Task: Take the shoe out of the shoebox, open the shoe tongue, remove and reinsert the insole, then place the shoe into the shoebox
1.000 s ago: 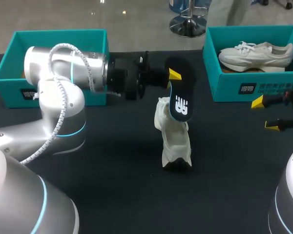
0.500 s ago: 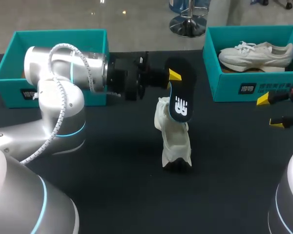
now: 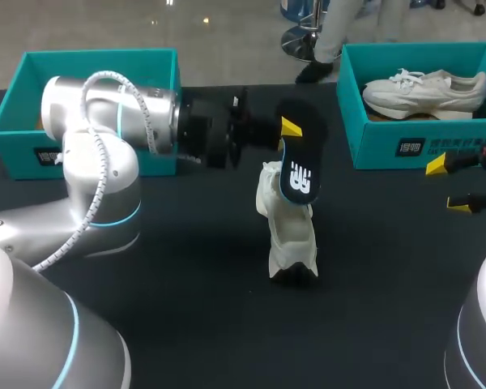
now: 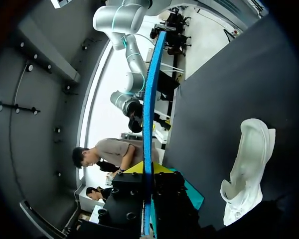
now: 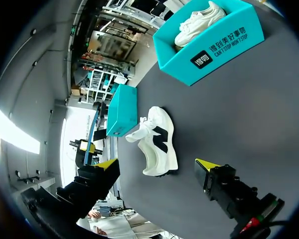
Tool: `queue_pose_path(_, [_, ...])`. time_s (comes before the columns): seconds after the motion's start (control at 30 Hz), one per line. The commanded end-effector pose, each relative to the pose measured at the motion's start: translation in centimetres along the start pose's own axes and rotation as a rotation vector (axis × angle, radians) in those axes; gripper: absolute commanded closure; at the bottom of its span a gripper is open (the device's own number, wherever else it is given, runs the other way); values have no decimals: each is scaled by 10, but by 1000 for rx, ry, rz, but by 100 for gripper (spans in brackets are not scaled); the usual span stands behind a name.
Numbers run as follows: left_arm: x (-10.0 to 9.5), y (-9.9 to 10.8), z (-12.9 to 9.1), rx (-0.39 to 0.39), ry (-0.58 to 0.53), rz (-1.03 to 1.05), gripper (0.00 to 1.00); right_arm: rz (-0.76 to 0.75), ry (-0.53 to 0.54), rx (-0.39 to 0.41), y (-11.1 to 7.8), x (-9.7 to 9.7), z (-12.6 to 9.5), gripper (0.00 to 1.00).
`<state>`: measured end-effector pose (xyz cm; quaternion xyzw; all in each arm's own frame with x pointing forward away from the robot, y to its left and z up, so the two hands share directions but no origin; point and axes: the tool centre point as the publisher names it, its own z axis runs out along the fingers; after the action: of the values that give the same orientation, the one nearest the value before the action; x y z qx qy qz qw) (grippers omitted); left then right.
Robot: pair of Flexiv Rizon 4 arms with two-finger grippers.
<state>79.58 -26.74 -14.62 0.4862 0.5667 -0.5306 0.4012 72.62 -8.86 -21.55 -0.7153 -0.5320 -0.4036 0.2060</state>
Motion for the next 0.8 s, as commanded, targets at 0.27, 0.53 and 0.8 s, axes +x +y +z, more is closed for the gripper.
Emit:
queue_pose_path(0.27, [-2, -35, -18, 48, 73, -243, 100, 2, -4, 0, -1, 1, 0, 0])
queue_pose_path(0.53, [1, -58, -21, 63, 81, -369, 100, 2, -4, 0, -1, 1, 0, 0])
queue_pose_path(0.8, [0, -65, -23, 49, 69, -491, 100, 2, -4, 0, -1, 1, 0, 0])
